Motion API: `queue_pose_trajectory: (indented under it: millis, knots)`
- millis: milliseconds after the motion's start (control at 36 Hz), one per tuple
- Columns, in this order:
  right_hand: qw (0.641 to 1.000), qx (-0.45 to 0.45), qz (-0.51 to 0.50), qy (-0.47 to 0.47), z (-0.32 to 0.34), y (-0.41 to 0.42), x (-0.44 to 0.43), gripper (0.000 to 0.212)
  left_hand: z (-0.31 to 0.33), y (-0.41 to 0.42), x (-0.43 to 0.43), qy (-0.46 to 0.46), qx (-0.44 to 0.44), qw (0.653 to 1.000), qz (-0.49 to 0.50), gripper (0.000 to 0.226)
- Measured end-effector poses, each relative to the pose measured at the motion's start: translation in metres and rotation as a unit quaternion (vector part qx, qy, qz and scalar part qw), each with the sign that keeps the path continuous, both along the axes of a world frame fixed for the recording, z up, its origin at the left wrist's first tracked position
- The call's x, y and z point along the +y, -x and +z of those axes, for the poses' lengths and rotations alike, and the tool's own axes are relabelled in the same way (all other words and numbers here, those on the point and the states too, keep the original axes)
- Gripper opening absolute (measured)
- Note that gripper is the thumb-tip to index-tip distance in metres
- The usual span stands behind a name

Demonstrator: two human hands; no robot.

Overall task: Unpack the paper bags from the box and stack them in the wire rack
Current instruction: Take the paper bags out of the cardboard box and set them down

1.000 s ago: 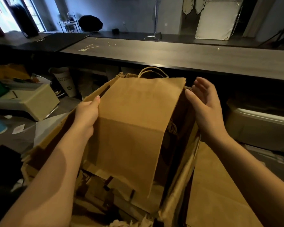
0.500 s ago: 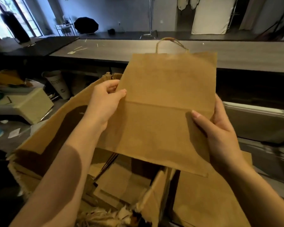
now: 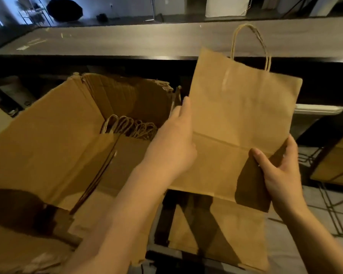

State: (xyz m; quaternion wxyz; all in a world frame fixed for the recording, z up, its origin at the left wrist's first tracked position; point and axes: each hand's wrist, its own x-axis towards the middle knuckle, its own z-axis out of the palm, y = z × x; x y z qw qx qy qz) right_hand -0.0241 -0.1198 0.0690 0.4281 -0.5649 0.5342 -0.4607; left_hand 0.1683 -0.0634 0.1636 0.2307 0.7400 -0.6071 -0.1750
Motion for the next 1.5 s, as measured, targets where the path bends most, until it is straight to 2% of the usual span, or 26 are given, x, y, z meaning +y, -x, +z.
queue_pose_trajectory:
  millis: [278,500,639,722,833,917,1056,1222,1333,1417,1500]
  knots:
    - [0.99,0.095,-0.063,-0.087,-0.062,0.034,0.02,0.077,-0.081,0.036,0.0,-0.138,0.033,0.99,0.008,0.094]
    - [0.985,0.151,-0.016,-0.078,-0.109,0.031,0.045,0.064,-0.136,0.034,0.014,-0.252,0.09,0.96,0.078,0.092]
    - [0.972,0.225,0.005,-0.063,-0.12,0.028,0.049,0.072,-0.153,0.031,0.019,-0.266,0.095,0.952,0.114,0.093]
    - [0.972,0.225,0.025,-0.057,-0.12,0.028,0.048,0.076,-0.159,0.031,0.021,-0.275,0.1,0.949,0.115,0.093]
    - [0.978,0.192,0.071,-0.041,-0.119,0.028,0.047,0.072,-0.167,0.033,0.022,-0.281,0.143,0.941,0.122,0.096]
    - [0.972,0.208,0.088,-0.064,-0.122,0.032,0.044,0.078,-0.171,0.031,0.02,-0.288,0.172,0.934,0.125,0.097]
    - [0.959,0.25,0.107,-0.08,-0.118,0.038,0.039,0.078,-0.165,0.029,0.014,-0.266,0.206,0.933,0.124,0.095]
    - [0.95,0.297,0.093,-0.012,-0.095,0.03,0.021,0.07,-0.139,0.032,0.001,-0.233,0.184,0.951,0.082,0.092]
    - [0.951,0.288,0.109,0.009,-0.069,0.009,0.003,0.065,-0.1,0.034,-0.005,-0.223,0.189,0.956,0.018,0.086]
    - [0.945,0.285,0.149,0.066,-0.047,-0.01,-0.009,0.063,-0.061,0.03,-0.007,-0.208,0.17,0.962,-0.046,0.083]
    - [0.94,0.26,0.189,0.112,-0.022,-0.027,-0.019,0.059,-0.022,0.023,-0.004,-0.151,0.139,0.975,-0.089,0.077]
